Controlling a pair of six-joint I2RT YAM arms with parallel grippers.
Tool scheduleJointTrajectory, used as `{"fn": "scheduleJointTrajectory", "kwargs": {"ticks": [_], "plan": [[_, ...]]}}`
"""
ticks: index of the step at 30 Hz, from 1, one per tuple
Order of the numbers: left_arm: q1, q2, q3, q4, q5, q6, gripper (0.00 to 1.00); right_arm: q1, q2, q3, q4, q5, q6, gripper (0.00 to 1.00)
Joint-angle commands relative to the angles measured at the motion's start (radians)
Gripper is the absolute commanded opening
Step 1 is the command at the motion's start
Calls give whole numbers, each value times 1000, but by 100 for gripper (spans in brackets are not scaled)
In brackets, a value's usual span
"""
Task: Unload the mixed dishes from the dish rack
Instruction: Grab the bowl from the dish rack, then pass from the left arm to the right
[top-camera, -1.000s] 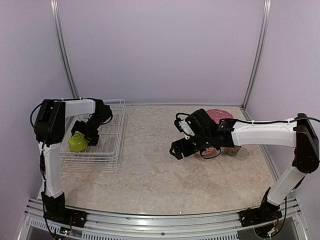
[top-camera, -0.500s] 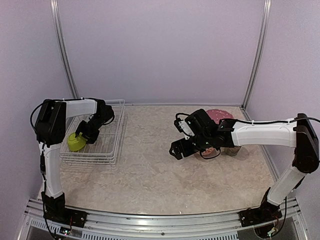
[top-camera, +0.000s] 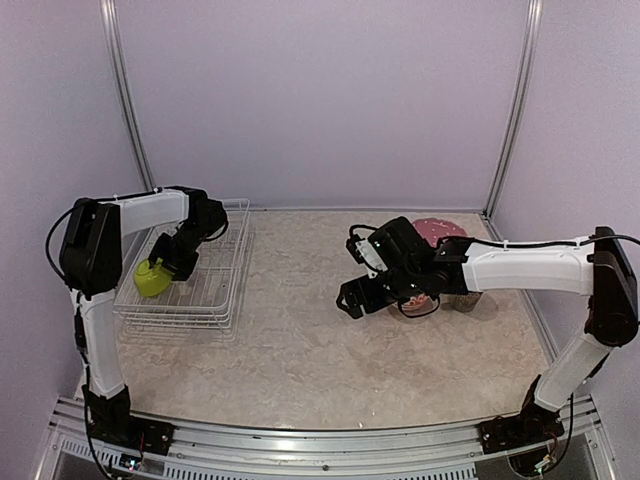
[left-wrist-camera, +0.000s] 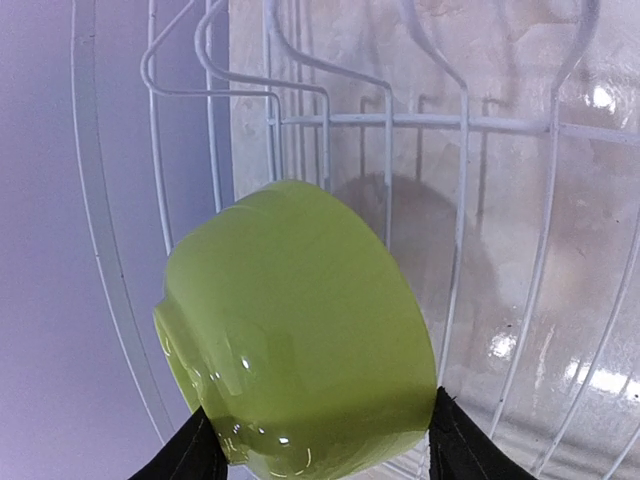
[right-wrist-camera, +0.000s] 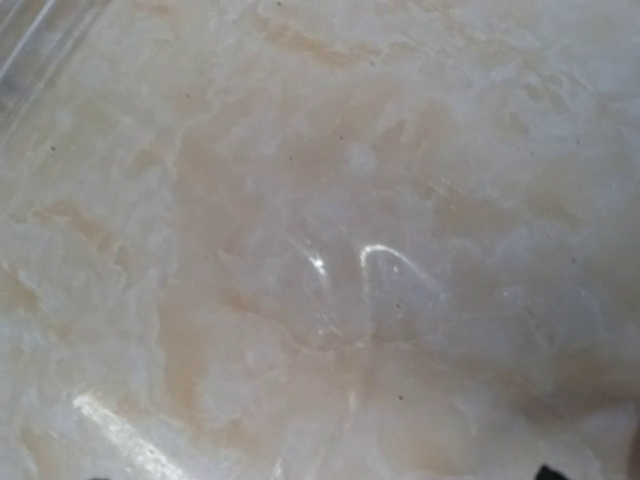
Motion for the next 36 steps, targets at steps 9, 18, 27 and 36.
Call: {"fn": "scheduleJointTrajectory", "kwargs": {"ticks": [9,18,27,36], "plan": [[-41,-203,141,-92,118,-26,32,25,21,51,-15,18,7,89],[-20,-351,193,-53,381,-27,32,31,28,67,-5,1,17,89],[58,-497,134,81,759,-57,31,31,51,92,68,-88,47,89],[161,-631,-13,317,1191,-132,31,32,93,144,118,-161,83,90]]}}
